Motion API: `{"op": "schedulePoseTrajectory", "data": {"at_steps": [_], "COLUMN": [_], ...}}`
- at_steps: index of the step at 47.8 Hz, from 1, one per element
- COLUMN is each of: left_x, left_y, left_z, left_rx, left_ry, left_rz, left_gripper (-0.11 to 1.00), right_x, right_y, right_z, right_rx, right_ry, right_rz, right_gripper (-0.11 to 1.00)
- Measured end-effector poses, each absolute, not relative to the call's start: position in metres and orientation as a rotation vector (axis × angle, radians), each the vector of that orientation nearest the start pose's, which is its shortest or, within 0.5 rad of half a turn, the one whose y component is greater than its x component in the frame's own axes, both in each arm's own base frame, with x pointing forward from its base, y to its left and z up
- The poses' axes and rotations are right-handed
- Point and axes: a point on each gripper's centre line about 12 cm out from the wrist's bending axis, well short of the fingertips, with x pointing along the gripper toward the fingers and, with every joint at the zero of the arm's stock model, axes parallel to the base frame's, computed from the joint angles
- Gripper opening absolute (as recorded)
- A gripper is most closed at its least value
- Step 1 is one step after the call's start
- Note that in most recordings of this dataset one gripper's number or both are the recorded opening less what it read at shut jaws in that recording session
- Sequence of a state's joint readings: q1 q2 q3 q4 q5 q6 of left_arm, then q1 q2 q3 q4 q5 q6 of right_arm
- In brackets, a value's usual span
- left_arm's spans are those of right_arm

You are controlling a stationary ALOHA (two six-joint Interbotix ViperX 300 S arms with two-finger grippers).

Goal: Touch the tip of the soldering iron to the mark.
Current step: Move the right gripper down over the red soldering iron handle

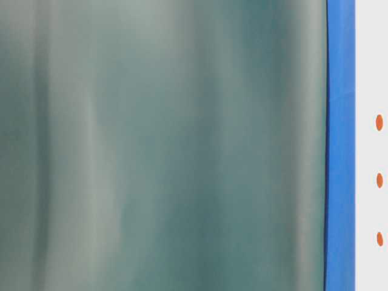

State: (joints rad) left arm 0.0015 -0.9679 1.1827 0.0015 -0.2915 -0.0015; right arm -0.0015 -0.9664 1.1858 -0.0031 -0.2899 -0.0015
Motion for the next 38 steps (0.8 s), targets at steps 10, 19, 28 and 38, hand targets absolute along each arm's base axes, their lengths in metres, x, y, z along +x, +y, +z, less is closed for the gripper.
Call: {"op": "schedulePoseTrajectory", "data": {"at_steps": [10,19,28,38], "left_x": [0.197,0.197,0.197,0.197], "left_y": [-0.001,-0.001,-0.001,-0.001], "left_z": [0.289,0.286,0.284,0.284], "left_rx": [-0.003,-0.005,-0.003,-0.003], "left_ry": [-0.072,-0.063,-0.061,-0.061], "left_rz": [-0.004,-0.005,-0.005,-0.005], "left_gripper": [0.00,0.00,0.00,0.00], "right_x": [0.201,0.209,0.231,0.262], "right_y": [0.001,0.010,0.022,0.034], "right_z": [0.291,0.298,0.299,0.289], "right_rx": [0.008,0.050,0.089,0.163], "right_ry": [-0.049,-0.025,0.044,0.170], "right_rz": [0.007,0.050,0.095,0.113], "right_gripper": [-0.06,-0.06,-0.05,0.25]}}
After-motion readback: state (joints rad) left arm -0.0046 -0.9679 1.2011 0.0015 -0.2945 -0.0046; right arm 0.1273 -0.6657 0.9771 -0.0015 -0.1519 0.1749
